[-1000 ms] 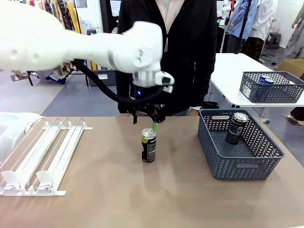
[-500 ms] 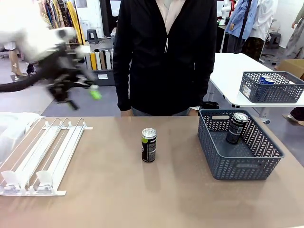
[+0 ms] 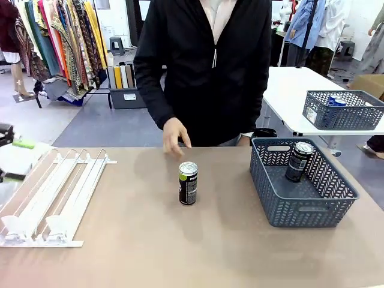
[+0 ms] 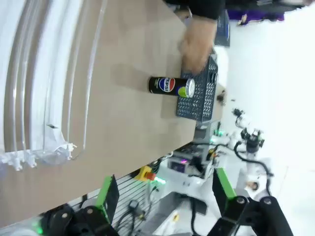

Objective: Retrieve and store the cans from the dispenser.
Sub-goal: Pick up one can from the Automatic Can Dispenser and place it in the middle of the table.

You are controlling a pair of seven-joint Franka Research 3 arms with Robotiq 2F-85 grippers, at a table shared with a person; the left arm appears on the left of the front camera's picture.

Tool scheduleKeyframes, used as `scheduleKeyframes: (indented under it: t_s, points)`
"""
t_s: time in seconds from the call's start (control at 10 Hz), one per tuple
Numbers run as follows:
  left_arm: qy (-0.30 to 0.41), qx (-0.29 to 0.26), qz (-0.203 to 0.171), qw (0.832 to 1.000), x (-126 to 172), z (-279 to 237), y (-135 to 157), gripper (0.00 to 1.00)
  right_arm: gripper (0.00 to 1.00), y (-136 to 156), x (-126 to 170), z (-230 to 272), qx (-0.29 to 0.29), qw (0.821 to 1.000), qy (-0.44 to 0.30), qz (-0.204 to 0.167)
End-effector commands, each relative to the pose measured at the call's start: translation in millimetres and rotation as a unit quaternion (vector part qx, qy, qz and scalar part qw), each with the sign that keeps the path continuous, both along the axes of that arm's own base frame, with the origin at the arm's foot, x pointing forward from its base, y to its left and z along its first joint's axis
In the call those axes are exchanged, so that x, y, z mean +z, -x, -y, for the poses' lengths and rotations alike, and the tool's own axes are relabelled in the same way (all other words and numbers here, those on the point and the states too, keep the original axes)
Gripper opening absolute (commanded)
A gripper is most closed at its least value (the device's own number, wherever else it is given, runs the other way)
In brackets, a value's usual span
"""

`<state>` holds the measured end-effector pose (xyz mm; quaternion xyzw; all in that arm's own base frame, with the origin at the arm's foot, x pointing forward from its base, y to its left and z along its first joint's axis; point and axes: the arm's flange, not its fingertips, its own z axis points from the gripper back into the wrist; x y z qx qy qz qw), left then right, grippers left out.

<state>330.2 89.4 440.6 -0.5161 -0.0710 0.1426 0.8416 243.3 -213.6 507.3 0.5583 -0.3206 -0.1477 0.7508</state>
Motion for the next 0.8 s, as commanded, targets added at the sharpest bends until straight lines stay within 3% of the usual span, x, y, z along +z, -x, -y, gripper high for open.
scheduleKeyframes:
  t_s: [0.0,0.1,0.7]
  points:
    - [0.022,-0.020,0.001,1.000,-5,20,-30,1.00,1.00,-2,1,-1,-0.001,1.000,-0.004,0.018]
    - [0.000,0.000,0.000,1.000,0,0,0,1.00,1.00,-2,1,-1,-0.001,1.000,-0.004,0.018]
    - [0.000,0.000,0.000,1.000,0,0,0,1.00,1.00,-2,1,-1,-0.001,1.000,-0.004,0.018]
